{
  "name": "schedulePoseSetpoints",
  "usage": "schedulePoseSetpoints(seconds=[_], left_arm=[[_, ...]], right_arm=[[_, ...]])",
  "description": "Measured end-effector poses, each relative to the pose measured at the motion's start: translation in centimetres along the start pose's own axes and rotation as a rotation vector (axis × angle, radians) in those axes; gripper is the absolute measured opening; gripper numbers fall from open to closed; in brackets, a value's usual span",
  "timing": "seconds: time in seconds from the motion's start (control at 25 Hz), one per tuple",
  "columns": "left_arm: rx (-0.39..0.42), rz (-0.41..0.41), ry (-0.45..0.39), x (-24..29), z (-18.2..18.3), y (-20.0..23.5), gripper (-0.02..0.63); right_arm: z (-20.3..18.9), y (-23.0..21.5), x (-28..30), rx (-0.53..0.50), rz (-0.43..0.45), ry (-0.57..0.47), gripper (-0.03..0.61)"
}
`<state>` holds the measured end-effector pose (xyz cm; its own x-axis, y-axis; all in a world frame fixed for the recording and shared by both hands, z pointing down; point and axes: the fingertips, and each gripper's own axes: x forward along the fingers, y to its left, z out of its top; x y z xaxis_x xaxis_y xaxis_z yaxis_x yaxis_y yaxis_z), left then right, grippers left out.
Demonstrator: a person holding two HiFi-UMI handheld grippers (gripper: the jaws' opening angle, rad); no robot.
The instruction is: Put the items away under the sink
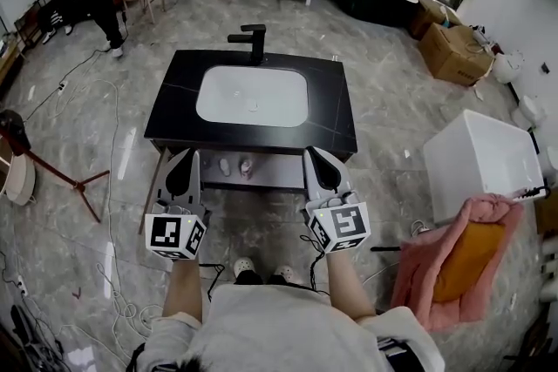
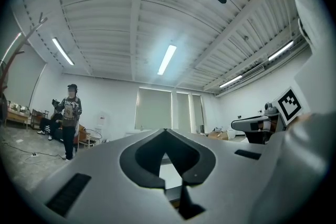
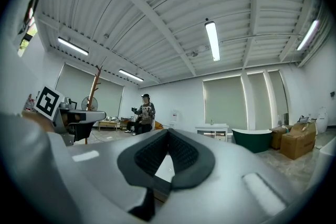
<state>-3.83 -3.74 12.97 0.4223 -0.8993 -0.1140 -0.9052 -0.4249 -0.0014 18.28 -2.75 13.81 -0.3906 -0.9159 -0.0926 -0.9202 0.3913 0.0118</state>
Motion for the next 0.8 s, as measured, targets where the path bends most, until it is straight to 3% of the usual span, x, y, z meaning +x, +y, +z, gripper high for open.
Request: schedulePoseSetpoints(seconds=[0.8], left_arm=[[-0.009,-0.021,-0.061,0.0,2.4,-1.1,0.008]], right_arm=[[2.5,-1.4,-2.2,-0.030,-0.063,-0.046,0.011]])
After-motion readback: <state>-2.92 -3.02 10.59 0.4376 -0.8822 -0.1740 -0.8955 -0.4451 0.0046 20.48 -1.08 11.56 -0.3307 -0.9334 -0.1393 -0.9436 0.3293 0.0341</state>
